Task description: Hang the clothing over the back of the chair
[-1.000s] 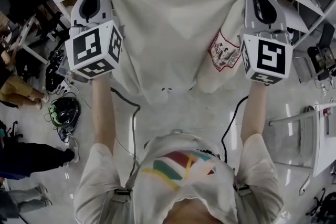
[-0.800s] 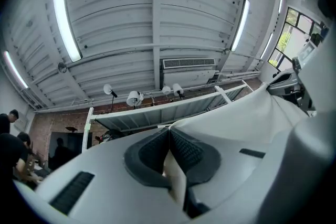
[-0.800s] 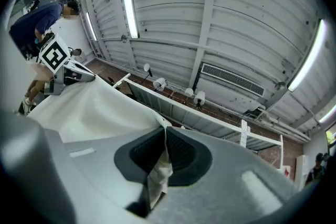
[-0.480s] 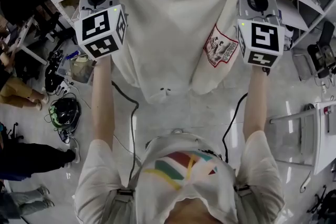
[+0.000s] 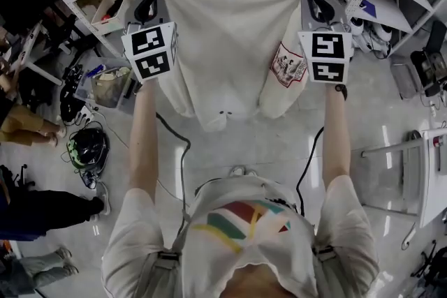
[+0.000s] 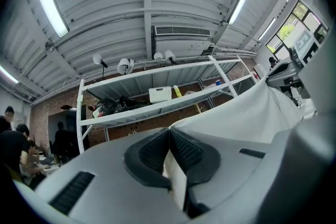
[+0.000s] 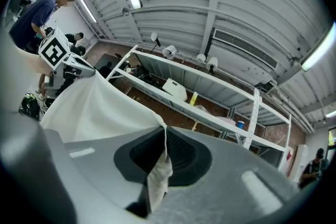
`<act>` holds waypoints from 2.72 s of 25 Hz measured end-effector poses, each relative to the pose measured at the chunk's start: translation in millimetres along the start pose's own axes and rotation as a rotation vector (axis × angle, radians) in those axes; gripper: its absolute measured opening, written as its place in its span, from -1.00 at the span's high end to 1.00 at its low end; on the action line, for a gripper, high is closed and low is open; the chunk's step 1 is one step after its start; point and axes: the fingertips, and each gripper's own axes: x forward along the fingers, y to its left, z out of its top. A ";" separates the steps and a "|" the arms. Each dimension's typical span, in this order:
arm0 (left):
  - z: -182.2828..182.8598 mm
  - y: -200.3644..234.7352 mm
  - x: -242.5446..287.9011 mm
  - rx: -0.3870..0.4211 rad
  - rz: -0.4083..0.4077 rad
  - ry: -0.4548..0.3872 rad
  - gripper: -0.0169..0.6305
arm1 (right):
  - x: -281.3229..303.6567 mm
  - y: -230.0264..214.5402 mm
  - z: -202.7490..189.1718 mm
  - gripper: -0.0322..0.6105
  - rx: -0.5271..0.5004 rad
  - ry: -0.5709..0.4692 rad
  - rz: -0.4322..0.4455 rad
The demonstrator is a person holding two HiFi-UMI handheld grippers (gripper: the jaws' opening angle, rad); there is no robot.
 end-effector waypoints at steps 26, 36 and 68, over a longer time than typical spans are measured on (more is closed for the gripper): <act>-91.6 -15.8 -18.5 -0.027 -0.029 0.161 0.90 | 8.9 53.3 -78.9 0.86 -0.002 0.163 0.090; -122.2 -25.9 -23.9 -0.053 -0.058 0.222 0.90 | 8.8 66.8 -105.7 0.86 -0.025 0.233 0.115; -252.7 -68.8 -52.7 -0.059 -0.131 0.481 0.90 | -3.0 130.7 -220.8 0.86 -0.049 0.469 0.252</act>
